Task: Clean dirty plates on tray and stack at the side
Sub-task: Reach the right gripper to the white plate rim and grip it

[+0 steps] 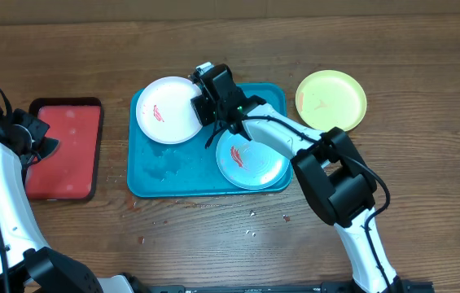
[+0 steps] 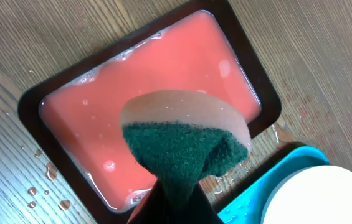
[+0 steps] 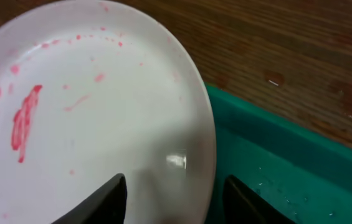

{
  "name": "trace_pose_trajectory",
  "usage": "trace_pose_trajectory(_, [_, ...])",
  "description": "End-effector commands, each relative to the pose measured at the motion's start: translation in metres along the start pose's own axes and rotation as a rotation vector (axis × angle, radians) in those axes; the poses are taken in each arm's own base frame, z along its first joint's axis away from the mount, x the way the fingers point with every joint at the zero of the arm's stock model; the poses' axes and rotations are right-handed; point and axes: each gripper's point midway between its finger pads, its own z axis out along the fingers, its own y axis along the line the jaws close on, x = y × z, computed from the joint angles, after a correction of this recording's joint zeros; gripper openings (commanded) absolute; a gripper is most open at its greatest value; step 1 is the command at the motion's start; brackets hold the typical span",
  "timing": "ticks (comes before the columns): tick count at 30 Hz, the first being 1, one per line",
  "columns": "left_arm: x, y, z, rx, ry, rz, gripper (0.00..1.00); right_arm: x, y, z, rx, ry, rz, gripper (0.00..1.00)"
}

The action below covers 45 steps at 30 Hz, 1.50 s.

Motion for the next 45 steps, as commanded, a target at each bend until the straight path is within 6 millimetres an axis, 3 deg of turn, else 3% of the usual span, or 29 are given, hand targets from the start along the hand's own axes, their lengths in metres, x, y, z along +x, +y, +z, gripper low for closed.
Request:
trace_pose_trajectory(1, [0.004, -0.003, 0.001, 0.008, 0.010, 0.022, 0.04, -0.002, -0.007, 0.006, 0.028, -0.011, 0.009, 0.54])
trace_pose_trajectory(6, [0.004, -0.003, 0.001, 0.008, 0.010, 0.022, 0.04, -0.002, -0.007, 0.006, 0.027, -0.013, 0.010, 0.53])
trace_pose_trajectory(10, [0.004, -0.003, 0.001, 0.008, 0.010, 0.022, 0.04, -0.004, -0.005, 0.007, 0.021, -0.022, 0.008, 0.44])
trace_pose_trajectory(13, [0.004, -0.003, 0.001, 0.008, 0.010, 0.022, 0.04, -0.008, -0.004, 0.007, 0.018, -0.038, 0.011, 0.30])
trace_pose_trajectory(17, [0.005, -0.004, 0.001, 0.010, 0.012, 0.028, 0.04, -0.010, -0.003, 0.007, 0.013, -0.048, 0.058, 0.18])
trace_pose_trajectory(19, [0.006, -0.007, 0.001, 0.018, 0.016, 0.042, 0.04, -0.007, -0.004, 0.007, 0.014, -0.035, 0.060, 0.11])
trace_pose_trajectory(25, [0.012, -0.016, 0.000, 0.031, 0.020, 0.087, 0.04, 0.015, -0.004, 0.000, 0.021, 0.073, 0.071, 0.04])
trace_pose_trajectory(31, [0.013, -0.026, 0.000, 0.049, 0.011, 0.111, 0.04, 0.012, 0.006, -0.041, -0.004, 0.146, 0.084, 0.04])
trace_pose_trajectory(34, [0.013, -0.027, 0.000, 0.051, 0.010, 0.113, 0.04, 0.006, 0.008, -0.052, -0.007, 0.140, 0.083, 0.14])
trace_pose_trajectory(39, [0.014, -0.027, 0.000, 0.050, 0.012, 0.114, 0.04, 0.009, 0.006, -0.039, -0.009, 0.129, 0.075, 0.32])
trace_pose_trajectory(45, [0.014, -0.027, 0.000, 0.050, 0.014, 0.117, 0.04, 0.023, 0.002, -0.016, -0.007, 0.140, 0.035, 0.37])
